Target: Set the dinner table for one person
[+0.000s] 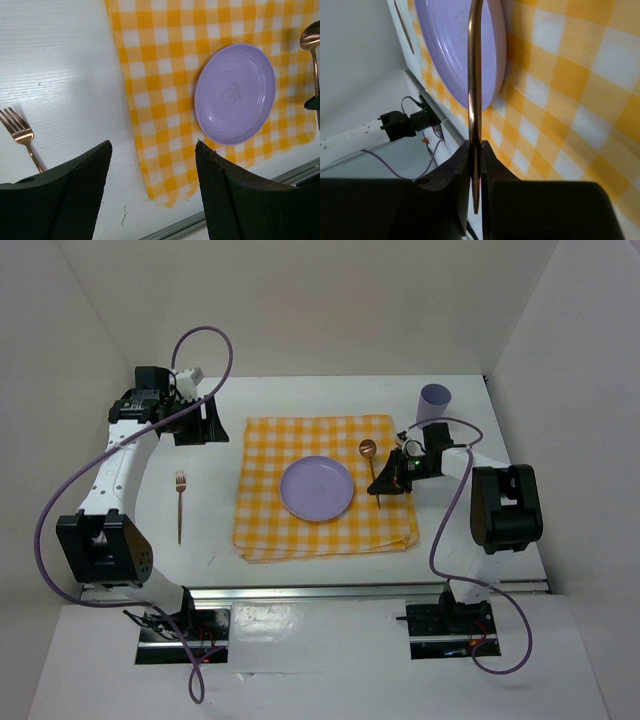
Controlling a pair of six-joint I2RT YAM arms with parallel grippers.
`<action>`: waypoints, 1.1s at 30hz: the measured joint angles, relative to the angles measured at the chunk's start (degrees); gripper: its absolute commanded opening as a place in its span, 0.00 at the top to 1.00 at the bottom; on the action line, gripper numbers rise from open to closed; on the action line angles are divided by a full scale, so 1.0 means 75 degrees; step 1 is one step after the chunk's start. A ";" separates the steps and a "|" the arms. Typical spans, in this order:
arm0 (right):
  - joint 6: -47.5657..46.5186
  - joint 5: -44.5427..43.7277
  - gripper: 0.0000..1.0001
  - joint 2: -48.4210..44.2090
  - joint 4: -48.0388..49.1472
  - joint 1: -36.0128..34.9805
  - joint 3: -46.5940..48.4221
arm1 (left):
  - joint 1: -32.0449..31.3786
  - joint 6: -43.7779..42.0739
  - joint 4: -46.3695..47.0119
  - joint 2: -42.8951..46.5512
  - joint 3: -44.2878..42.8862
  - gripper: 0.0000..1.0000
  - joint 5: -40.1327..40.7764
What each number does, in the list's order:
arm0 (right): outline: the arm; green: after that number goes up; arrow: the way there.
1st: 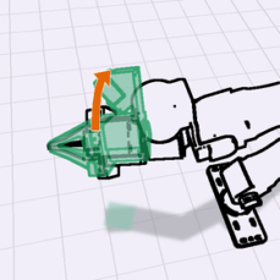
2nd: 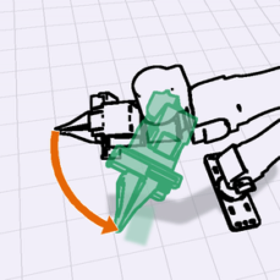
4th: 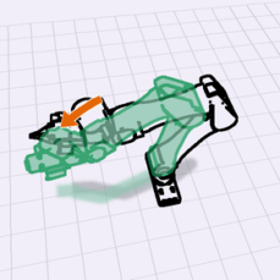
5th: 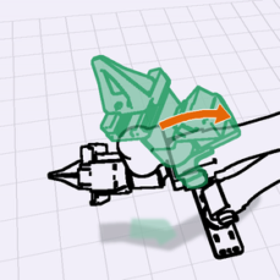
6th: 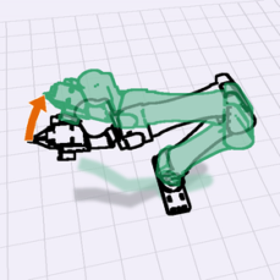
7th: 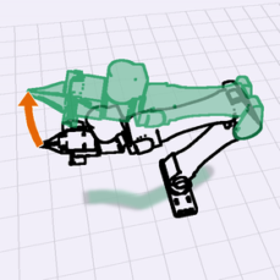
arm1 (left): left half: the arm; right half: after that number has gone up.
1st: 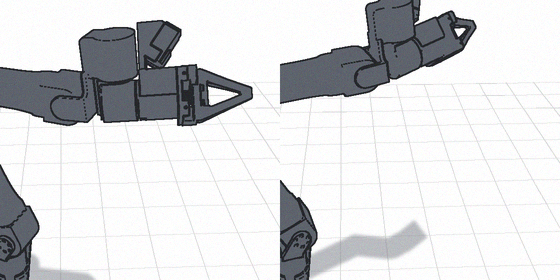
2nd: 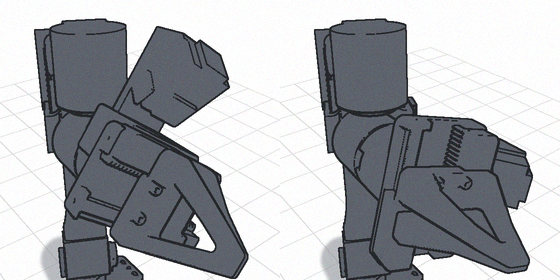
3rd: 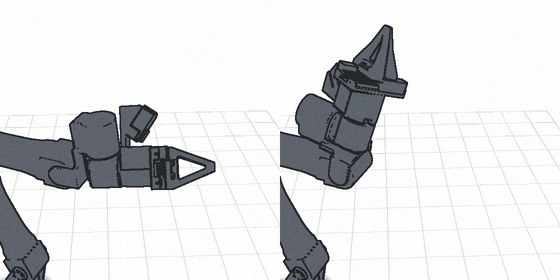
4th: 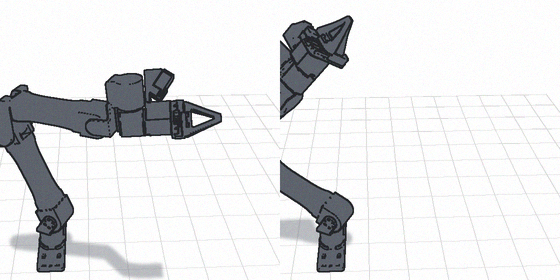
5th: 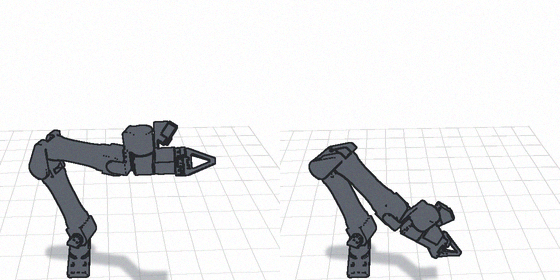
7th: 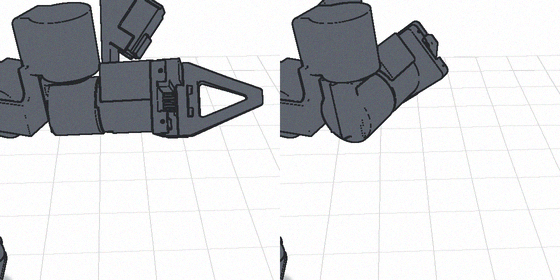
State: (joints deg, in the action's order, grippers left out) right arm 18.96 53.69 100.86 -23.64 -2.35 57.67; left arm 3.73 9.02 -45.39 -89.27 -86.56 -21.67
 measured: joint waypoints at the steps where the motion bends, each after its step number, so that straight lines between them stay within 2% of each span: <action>1: 0.0000 0.0082 1.00 0.0038 0.0035 0.0000 0.0003 | 0.0000 -0.0003 0.0000 0.0003 0.0000 0.25 0.0000; 7: 0.0015 0.0227 1.00 0.0440 0.0239 0.0000 -0.0105 | 0.0009 -0.0003 0.0003 0.0047 0.0000 0.25 0.0006; 15: 0.0679 0.0248 1.00 0.0475 0.1049 0.0297 -0.1046 | 0.0044 -0.0003 0.0003 0.0131 0.0067 0.25 0.0061; 18: 0.0819 0.0248 0.92 0.0478 0.1259 0.0338 -0.1087 | 0.0044 -0.0003 0.0006 0.0134 0.0087 0.25 0.0061; 19: 0.0851 0.0254 0.84 0.0481 0.1329 0.0338 -0.1087 | 0.0044 -0.0003 0.0003 0.0134 0.0093 0.25 0.0061; 23: 0.0918 0.0256 0.71 0.0577 0.1445 0.0350 -0.1078 | 0.0044 -0.0003 0.0006 0.0134 0.0093 0.25 0.0061; 26: 0.0924 0.0271 0.68 0.0749 0.1445 0.0370 -0.1052 | 0.0044 -0.0009 0.0003 0.0137 0.0093 0.25 0.0061; 27: 0.0918 0.0274 0.61 0.0787 0.1434 0.0379 -0.1052 | 0.0044 -0.0012 0.0003 0.0140 0.0093 0.25 0.0061; 30: 0.0874 0.0256 0.61 0.0801 0.1393 0.0417 -0.1043 | 0.0044 -0.0015 0.0006 0.0157 0.0096 0.25 0.0061; 33: 0.0807 0.0117 0.56 0.0801 0.1236 0.0428 -0.0988 | 0.0044 -0.0015 0.0003 0.0187 0.0108 0.25 0.0061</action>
State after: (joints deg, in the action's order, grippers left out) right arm 25.02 54.57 106.87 -14.37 0.86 50.26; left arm 4.05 8.91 -45.36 -87.88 -85.76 -21.21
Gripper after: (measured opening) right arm 0.418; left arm 0.748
